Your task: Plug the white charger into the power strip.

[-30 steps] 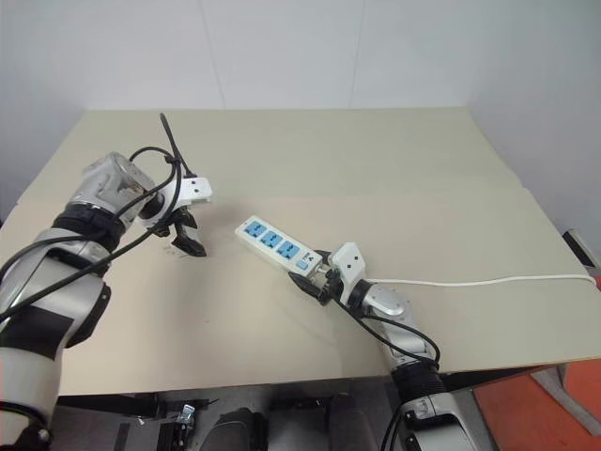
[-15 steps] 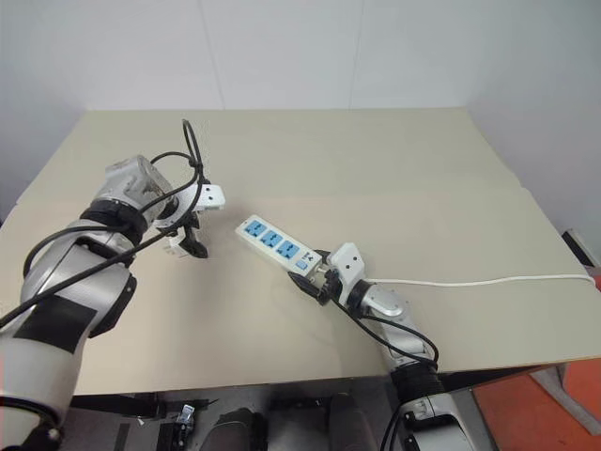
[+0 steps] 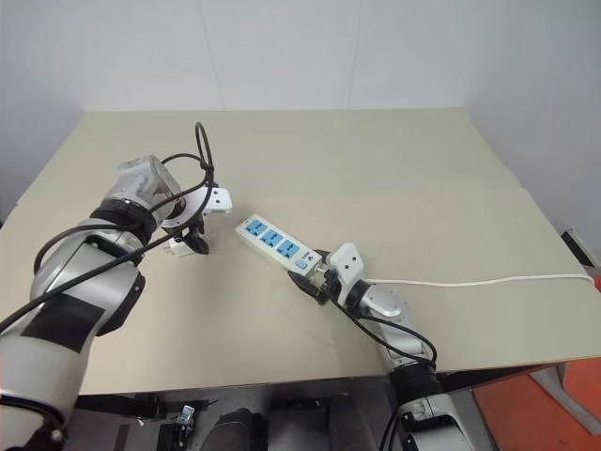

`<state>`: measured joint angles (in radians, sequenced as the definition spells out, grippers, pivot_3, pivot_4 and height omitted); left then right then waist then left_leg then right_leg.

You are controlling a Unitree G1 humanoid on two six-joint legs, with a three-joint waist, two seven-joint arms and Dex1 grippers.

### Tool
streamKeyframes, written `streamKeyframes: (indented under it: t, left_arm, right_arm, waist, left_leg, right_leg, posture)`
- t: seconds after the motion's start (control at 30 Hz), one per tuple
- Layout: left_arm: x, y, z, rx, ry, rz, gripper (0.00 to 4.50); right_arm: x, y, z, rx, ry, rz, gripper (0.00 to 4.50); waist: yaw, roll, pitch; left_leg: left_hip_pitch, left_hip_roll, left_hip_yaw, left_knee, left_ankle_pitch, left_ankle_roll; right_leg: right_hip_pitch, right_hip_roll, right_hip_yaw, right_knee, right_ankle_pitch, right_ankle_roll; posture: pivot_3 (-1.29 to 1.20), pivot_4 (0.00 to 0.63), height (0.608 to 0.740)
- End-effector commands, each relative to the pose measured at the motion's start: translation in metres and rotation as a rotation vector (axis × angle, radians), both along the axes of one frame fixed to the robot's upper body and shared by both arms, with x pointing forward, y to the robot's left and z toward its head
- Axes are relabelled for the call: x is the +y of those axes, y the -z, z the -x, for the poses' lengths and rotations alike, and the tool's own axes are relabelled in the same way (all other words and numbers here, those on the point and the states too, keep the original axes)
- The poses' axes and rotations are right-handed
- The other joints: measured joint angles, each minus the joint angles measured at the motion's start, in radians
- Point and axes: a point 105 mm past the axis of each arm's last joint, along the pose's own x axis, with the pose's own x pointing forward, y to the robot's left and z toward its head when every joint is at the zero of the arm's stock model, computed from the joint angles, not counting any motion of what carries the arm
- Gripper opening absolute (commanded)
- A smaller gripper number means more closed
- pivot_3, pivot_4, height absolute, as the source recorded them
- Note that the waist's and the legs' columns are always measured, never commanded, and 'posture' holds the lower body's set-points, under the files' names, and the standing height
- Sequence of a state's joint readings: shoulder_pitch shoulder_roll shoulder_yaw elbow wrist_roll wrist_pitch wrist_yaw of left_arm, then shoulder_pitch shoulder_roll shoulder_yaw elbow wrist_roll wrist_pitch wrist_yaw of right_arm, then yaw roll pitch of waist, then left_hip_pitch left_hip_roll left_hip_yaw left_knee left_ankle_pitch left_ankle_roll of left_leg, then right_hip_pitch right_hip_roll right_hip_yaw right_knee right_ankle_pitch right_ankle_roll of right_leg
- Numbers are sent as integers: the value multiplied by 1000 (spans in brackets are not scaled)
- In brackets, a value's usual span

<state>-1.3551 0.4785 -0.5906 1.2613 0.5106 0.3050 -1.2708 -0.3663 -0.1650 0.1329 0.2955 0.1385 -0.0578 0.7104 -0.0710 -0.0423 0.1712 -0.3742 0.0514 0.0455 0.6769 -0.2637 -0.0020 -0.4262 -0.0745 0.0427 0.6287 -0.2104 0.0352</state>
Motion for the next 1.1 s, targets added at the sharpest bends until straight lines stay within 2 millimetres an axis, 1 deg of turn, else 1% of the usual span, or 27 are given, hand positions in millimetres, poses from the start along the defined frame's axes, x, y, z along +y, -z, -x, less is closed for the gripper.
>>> streamKeyframes:
  t: [0.03, 0.1, 0.13, 0.2, 0.3, 0.43, 0.47, 0.6, 0.73, 0.8, 0.83, 0.9, 1.0, 1.03, 1.1]
  left_arm:
    - [9, -2, -1, -15, -12, -56, 1753]
    - [10, -2, -1, -16, -13, -64, 1068]
    - [10, -2, -1, -19, -12, -62, 996]
    - [8, -5, -2, -25, -7, -50, 997]
    - [-4, -18, -7, -72, 20, 39, 997]
    - [-20, -50, -12, -155, 62, 188, 997]
    - [-23, -55, -13, -169, 70, 210, 997]
    - [-46, -98, -4, -243, 192, 530, 997]
    - [-62, -126, 9, -330, 267, 832, 997]
    - [-69, -140, 21, -376, 323, 1053, 997]
    - [-70, -145, 26, -396, 345, 1133, 997]
    - [-70, -142, 38, -404, 393, 1233, 997]
    - [-73, -131, 55, -419, 504, 1319, 997]
    - [-74, -129, 61, -399, 533, 1364, 997]
    - [-71, -120, 73, -251, 548, 1488, 997]
  right_arm:
    - [10, 10, 6, 35, -27, 1, 3436]
    - [10, 10, 6, 34, -27, 1, 3436]
    - [10, 10, 6, 34, -27, 0, 3436]
    - [10, 10, 6, 35, -28, 0, 3436]
    - [10, 11, 6, 35, -29, 2, 3436]
    - [7, 11, 7, 35, -27, 5, 3436]
    - [6, 11, 7, 35, -26, 6, 3436]
    - [3, 9, 11, 34, -61, 6, 3436]
    - [2, 9, 17, 37, -145, 21, 3436]
    - [3, 8, 20, 44, -205, 23, 3436]
    - [3, 8, 21, 46, -225, 24, 3436]
    - [4, 8, 24, 55, -287, 31, 3436]
    - [4, 11, 26, 65, -358, 52, 3436]
    - [4, 12, 27, 65, -376, 60, 3436]
    - [4, 14, 27, 64, -407, 77, 3436]
  waist:
    - [0, 0, 0]
    - [-1, 0, 0]
    - [-1, 0, 0]
    - [-1, 0, 0]
    - [-1, 0, 0]
    - [-1, -1, 0]
    - [-1, -1, 1]
    - [-1, -1, 1]
    - [2, -1, 1]
    - [1, -1, 1]
    - [0, -1, 1]
    - [0, -1, 1]
    - [1, -1, 1]
    - [1, -1, 1]
    - [3, -1, 1]
  left_leg:
    - [0, 0, 0, 0, 0, 0]
    - [0, 0, 0, 0, 0, 0]
    - [0, 0, 0, 0, 0, 0]
    - [0, 0, 0, 0, 0, 0]
    - [0, 0, 0, 0, 0, 0]
    - [-1, 0, 0, 0, 0, 0]
    - [-1, 0, 0, 0, 0, 0]
    - [-2, 0, -1, 0, 0, 0]
    - [-4, 0, -2, 0, 0, 0]
    - [-4, 0, -2, 0, 0, 0]
    - [-5, 0, -2, 0, 0, 0]
    - [-5, 0, -2, 0, 0, 0]
    - [-4, 0, -3, 1, 0, 0]
    - [-4, 0, -3, 1, 0, 0]
    - [-2, 0, -2, 1, 0, 0]
  right_leg:
    - [0, 0, 0, 0, 0, 0]
    - [0, 0, 0, 0, 0, 0]
    - [0, 0, 0, 0, 0, 0]
    - [0, 0, 0, 0, 0, 0]
    - [0, 0, 0, 0, 0, 0]
    - [0, 0, 0, 0, 0, -1]
    - [0, 0, 0, 0, 1, -1]
    - [-1, 0, 0, -1, 2, -3]
    - [-2, -1, -1, 0, 2, -2]
    - [-2, -1, -1, 0, 2, -2]
    - [-2, -1, -2, 1, 2, -2]
    - [-2, -1, -2, 1, 2, -3]
    - [-2, -1, -2, 1, 2, -3]
    - [-2, -1, -2, 1, 2, -3]
    - [0, -1, -2, 1, 2, -3]
  posture:
    - [0, 150, 740]
    - [0, 150, 740]
    - [0, 150, 740]
    - [0, 150, 740]
    - [0, 150, 740]
    - [0, 150, 740]
    - [0, 150, 740]
    - [0, 150, 740]
    - [0, 150, 740]
    - [0, 150, 740]
    - [0, 150, 740]
    - [0, 150, 740]
    - [0, 150, 740]
    - [0, 150, 740]
    - [0, 150, 740]
